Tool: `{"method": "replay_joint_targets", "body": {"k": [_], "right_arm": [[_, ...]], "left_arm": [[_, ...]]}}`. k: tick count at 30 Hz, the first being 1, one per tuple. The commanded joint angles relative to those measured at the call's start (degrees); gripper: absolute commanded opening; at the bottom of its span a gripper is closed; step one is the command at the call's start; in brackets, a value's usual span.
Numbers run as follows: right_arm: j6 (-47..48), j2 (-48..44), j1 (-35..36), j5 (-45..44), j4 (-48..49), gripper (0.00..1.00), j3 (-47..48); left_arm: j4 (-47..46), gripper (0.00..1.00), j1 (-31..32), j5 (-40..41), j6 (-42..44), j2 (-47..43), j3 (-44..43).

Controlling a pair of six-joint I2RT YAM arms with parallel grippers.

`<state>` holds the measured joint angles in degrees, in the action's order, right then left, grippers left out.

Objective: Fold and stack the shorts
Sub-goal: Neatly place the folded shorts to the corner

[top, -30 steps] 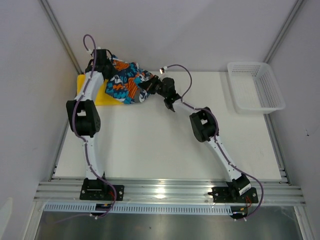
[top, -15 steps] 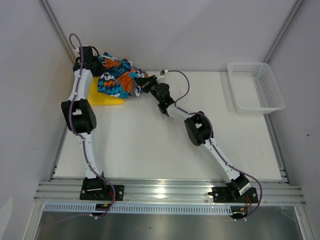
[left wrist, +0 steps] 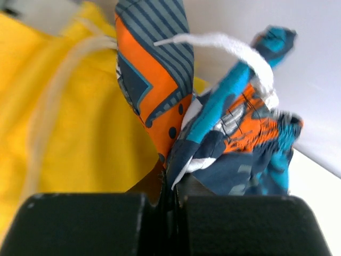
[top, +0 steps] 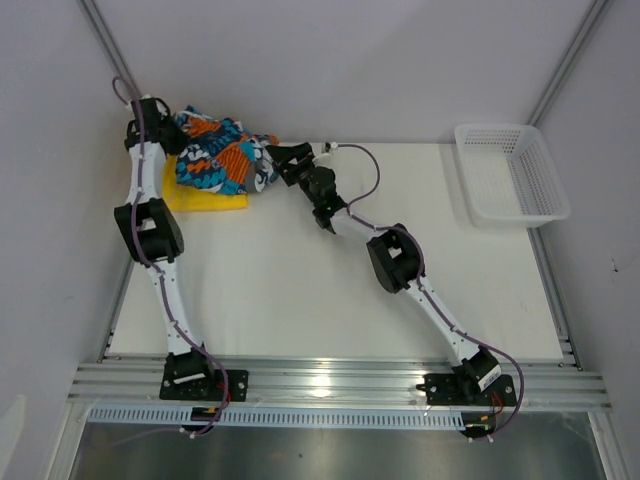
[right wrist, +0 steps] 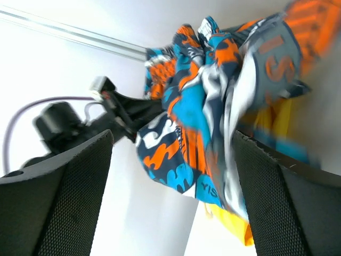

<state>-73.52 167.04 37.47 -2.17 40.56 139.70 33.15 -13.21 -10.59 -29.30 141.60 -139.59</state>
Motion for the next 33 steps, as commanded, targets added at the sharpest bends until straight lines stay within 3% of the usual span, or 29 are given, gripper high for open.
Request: {"method": "replay_joint_targets", "body": {"k": [1, 6, 12, 13, 14, 15, 17, 20, 21, 25, 33], "right_arm": [[0.92, -3.37, -0.56, 0.41, 2.33, 0.94, -1.59], [2.24, -5.23, -1.44, 2.08, 3.57, 0.95, -5.75], [5.48, -5.32, -0.74, 4.89, 2.43, 0.97, -5.75], [6.01, -5.32, -0.56, 5.16, 2.34, 0.96, -5.75], [6.36, -5.32, -0.47, 5.51, 2.25, 0.96, -5.93], [6.72, -5.58, -0.38, 5.78, 2.16, 0.96, -6.28], [7.33, -6.11, -0.38, 6.13, 2.51, 0.96, -7.15], [8.12, -7.60, -0.73, 6.83, 2.86, 0.95, -9.35], [8.47, -7.96, -0.91, 7.27, 3.30, 0.95, -10.57], [10.14, -11.46, -1.96, 9.46, 4.62, 0.94, -15.59], [12.96, -18.85, -4.78, 12.81, 5.93, 0.93, -26.13]], "left_arm": [[-1.51, 0.00, -6.20, -3.12, 0.65, 1.14, -3.68], [-1.33, 0.00, -8.23, -0.66, 1.61, 0.26, -0.60], [-1.07, 0.13, -8.32, 0.48, 1.70, 1.13, -0.51], [-1.07, 0.19, -8.32, 0.92, 1.79, 1.05, 0.01], [-0.98, 0.42, -8.32, 1.79, 1.79, 1.05, 0.11], [-0.80, 0.53, -8.32, 2.50, 1.70, 0.96, 0.02], [-0.89, 0.65, -8.41, 2.50, 1.61, 0.70, 0.55], [-0.80, 0.96, -7.88, 3.55, 1.61, -0.62, 0.72], [-0.63, 0.99, -7.79, 4.17, 1.79, -1.75, 0.81], [-0.45, 0.99, -7.27, 6.19, 1.88, -5.19, 2.91], [3.94, 0.99, -4.10, 20.42, 1.35, -12.74, 6.86]]}}
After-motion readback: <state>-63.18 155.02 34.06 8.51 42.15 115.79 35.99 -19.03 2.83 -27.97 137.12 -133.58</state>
